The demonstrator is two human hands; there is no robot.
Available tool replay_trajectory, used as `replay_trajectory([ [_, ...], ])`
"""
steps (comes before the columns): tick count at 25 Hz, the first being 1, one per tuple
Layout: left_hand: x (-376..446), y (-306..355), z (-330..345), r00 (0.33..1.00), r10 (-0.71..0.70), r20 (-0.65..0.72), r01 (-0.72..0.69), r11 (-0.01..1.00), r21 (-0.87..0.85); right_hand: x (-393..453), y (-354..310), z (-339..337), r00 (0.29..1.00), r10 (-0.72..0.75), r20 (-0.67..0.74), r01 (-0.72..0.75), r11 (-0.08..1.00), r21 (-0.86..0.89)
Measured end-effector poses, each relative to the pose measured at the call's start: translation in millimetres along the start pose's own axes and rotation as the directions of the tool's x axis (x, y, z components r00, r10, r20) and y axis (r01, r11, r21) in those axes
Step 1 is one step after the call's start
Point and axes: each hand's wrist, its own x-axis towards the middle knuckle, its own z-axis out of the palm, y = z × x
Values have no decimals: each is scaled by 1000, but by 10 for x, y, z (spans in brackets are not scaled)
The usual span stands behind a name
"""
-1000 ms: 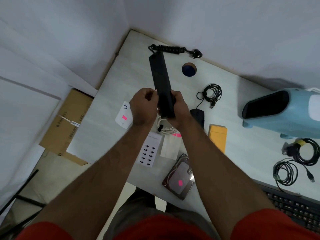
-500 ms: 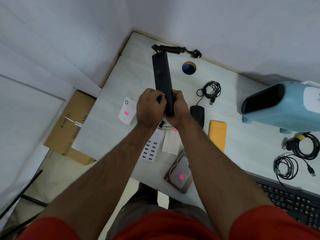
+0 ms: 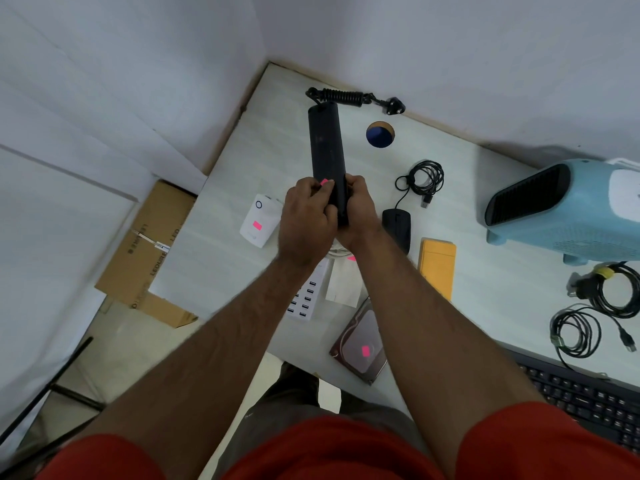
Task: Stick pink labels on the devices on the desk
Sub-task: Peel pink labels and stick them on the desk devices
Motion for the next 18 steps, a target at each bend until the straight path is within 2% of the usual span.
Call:
replay_trajectory([
  [9,-5,-14,-11,998,-67,-13,66,997,-39,38,98,-20,1000,15,-6,-15,1000,14],
  [14,-60,-60,14,996,-72,-59,73,997,5,22,99,13,1000,29,2,-29,997,69],
  [18,-57,-19,30,991,-120,-52,117,992,-42,30,128,-20,999,40,8,-40,993,107],
])
